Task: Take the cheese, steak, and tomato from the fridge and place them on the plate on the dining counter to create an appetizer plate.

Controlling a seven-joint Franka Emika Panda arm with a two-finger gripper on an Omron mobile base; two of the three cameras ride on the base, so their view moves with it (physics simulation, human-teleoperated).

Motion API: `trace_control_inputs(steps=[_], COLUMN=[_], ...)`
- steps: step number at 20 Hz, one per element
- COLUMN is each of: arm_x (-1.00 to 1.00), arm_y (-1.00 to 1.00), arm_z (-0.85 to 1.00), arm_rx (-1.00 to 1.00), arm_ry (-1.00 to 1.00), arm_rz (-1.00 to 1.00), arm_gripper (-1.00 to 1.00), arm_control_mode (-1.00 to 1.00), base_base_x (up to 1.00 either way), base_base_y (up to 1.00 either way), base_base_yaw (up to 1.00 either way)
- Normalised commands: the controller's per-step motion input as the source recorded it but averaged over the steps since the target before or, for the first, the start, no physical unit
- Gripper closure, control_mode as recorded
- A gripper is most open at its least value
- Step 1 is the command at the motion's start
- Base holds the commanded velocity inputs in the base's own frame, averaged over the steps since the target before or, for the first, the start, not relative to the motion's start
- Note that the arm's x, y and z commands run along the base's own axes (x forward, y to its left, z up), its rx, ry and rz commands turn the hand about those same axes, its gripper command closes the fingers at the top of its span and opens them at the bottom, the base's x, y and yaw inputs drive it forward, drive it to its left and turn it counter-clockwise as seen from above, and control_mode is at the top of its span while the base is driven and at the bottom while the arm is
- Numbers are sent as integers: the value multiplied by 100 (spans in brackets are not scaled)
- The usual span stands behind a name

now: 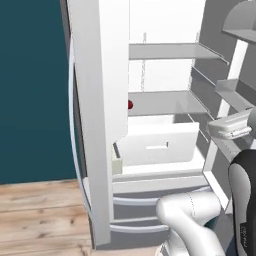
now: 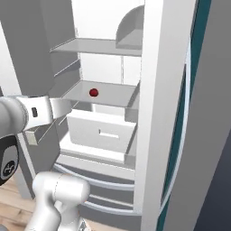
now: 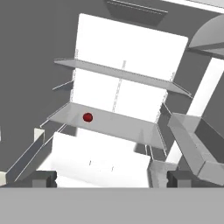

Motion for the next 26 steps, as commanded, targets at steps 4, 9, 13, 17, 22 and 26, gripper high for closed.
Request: trace_control_inputs(steps=[4,9,13,17,22,26], arm_x=[0,0,0,0,0,0], arm_y=[0,0,0,0,0,0], arm_z=[0,0,0,0,0,0], arm_rx=[0,0,0,0,0,0], arm_ry=[0,0,0,0,0,0], arm_rz=[0,0,0,0,0,0], arm_gripper=[-100,-100,-100,-100,-100,-100], arm_control_mode=[100,100,100,100,100,100], base_base_x=[43,38,28,23,17,5], base_base_y=[-23,-27,-31,-30,-32,-42], base_base_yaw=[8,9,13,17,18,16])
